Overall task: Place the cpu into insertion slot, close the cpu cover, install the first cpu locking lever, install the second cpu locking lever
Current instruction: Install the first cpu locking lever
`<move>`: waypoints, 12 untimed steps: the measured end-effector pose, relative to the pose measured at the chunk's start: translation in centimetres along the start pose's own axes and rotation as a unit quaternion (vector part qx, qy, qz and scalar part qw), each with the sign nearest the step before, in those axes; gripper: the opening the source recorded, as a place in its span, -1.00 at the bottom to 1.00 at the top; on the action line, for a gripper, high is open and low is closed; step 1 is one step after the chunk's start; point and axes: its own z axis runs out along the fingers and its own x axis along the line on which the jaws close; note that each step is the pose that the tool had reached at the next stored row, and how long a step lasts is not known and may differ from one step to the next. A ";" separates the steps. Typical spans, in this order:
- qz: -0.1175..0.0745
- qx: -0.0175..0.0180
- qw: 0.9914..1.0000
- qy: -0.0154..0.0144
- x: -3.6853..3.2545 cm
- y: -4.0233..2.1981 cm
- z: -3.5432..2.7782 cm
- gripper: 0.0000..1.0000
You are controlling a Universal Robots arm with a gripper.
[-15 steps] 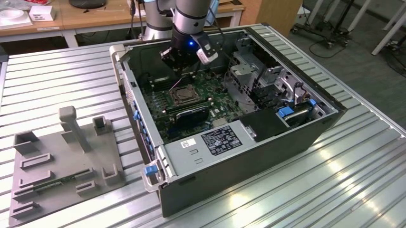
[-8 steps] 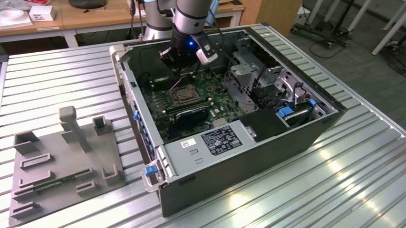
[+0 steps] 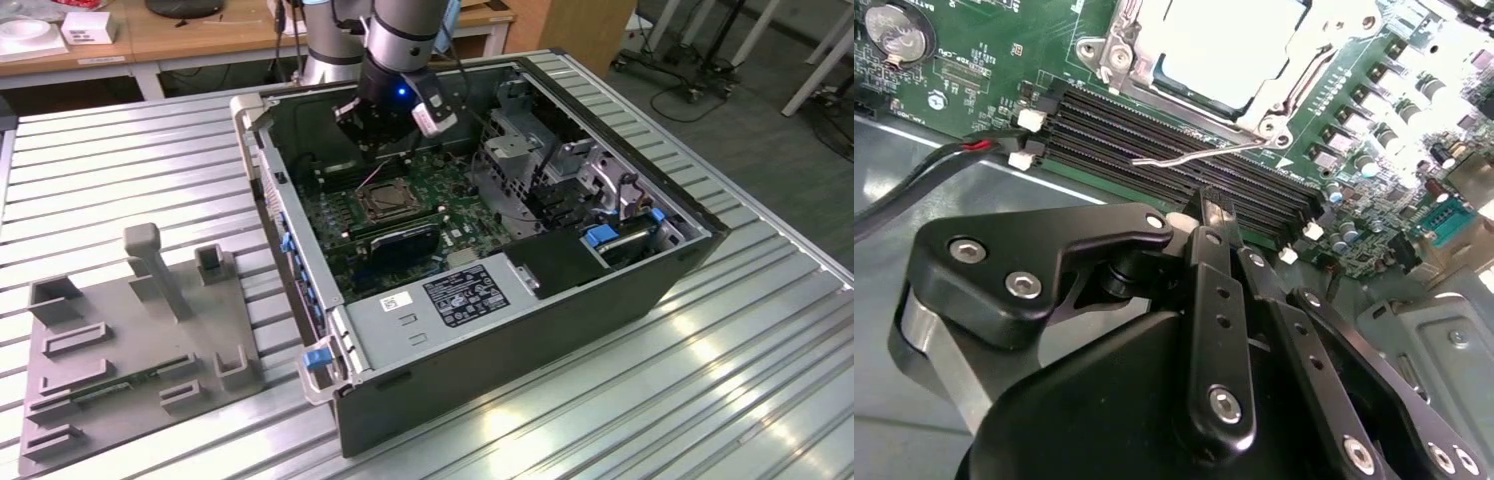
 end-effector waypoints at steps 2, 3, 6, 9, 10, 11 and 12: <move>0.001 0.000 1.000 0.000 -0.17 0.01 0.01 -0.79; 0.002 0.000 1.000 0.000 -0.25 0.01 0.02 -0.79; 0.006 -0.001 1.000 -0.001 -0.56 0.01 0.10 -0.79; 0.017 -0.002 1.000 -0.003 -0.86 -0.13 0.48 -0.79; 0.017 -0.002 1.000 -0.003 -0.86 -0.13 0.47 -0.79; 0.017 -0.002 1.000 -0.003 -0.86 -0.13 0.48 -0.79; 0.017 -0.002 1.000 -0.003 -0.86 -0.13 0.48 -0.79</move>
